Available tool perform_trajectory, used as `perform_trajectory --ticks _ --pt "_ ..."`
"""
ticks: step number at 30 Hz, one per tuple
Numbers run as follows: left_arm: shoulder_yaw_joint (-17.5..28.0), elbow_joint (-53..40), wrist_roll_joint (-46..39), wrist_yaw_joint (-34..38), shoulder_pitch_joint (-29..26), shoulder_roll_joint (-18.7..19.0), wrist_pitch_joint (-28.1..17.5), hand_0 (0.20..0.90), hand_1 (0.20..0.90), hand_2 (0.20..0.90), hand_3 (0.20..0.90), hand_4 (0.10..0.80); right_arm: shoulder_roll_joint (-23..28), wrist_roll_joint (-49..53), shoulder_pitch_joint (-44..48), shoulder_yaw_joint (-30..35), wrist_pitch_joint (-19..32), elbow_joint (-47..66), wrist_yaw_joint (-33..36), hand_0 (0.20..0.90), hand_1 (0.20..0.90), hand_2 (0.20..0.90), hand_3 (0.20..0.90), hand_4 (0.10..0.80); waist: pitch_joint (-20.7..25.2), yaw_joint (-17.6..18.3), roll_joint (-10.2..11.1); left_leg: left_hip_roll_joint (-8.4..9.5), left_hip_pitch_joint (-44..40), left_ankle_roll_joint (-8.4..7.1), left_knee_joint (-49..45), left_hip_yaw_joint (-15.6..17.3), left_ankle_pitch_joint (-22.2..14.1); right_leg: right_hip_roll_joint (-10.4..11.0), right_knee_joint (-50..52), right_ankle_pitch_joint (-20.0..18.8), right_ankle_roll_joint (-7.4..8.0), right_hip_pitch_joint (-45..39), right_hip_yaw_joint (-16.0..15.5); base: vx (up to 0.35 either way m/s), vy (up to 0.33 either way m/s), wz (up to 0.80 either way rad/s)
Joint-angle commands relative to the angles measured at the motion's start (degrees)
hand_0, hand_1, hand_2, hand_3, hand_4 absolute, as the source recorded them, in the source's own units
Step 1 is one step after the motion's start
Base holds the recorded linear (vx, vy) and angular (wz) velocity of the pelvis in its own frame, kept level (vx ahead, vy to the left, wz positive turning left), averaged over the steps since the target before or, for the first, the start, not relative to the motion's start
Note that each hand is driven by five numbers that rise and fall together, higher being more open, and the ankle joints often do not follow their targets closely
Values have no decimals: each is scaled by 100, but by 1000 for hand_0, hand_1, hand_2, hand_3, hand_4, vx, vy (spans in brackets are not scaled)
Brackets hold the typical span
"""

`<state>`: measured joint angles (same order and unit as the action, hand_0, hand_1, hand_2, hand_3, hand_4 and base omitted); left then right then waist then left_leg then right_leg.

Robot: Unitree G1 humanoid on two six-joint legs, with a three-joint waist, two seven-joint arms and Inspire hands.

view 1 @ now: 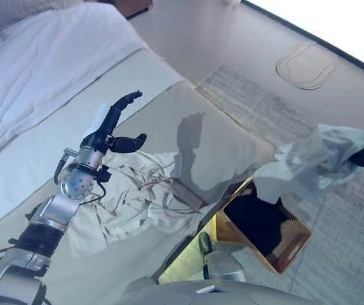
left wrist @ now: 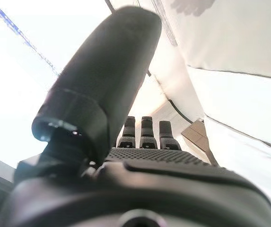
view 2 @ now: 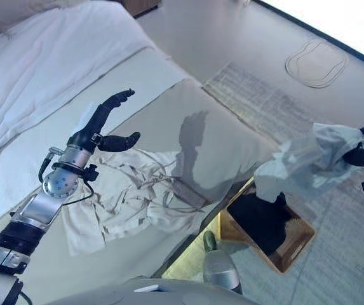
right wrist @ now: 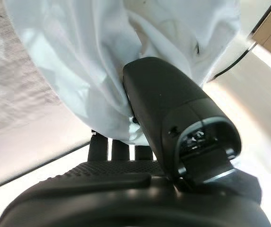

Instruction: Pick up the clothes from the bed and place them into the basket

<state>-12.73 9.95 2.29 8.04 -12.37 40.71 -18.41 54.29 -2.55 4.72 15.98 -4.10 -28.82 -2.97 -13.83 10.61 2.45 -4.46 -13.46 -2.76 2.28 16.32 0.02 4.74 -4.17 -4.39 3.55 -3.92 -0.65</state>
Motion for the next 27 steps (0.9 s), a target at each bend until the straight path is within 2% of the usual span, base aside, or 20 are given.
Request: perform_trajectory --ticks 1,13,22,27 --pt "43 -283 -40 71 -128 181 -253 900 900 900 900 800 550 376 209 -53 300 -431 211 300 300 300 200 100 959 -96 3 -99 489 80 -185 -46 -406 -214 467 293 264 294 38 -22 -27 8" --pt "-198 -365 -170 38 -399 317 -89 900 900 900 900 800 53 332 501 -832 122 -1513 -28 300 300 300 200 100 848 -186 -111 -76 516 72 -105 -23 -359 -132 451 260 291 354 -118 -34 -12 8" --pt "-193 -380 -246 -8 -416 335 -35 900 900 900 900 800 -351 412 454 -941 268 -2284 -203 300 300 300 200 100 821 -237 -194 -63 475 62 -65 -47 -343 -113 419 263 284 305 -198 0 -9 6" --pt "-191 -438 -227 23 -411 322 -49 900 900 900 900 800 -543 373 432 -1027 231 -2631 -55 300 300 300 200 100 785 -261 -222 -63 479 64 -67 -56 -336 -109 412 262 275 299 -216 0 0 0"
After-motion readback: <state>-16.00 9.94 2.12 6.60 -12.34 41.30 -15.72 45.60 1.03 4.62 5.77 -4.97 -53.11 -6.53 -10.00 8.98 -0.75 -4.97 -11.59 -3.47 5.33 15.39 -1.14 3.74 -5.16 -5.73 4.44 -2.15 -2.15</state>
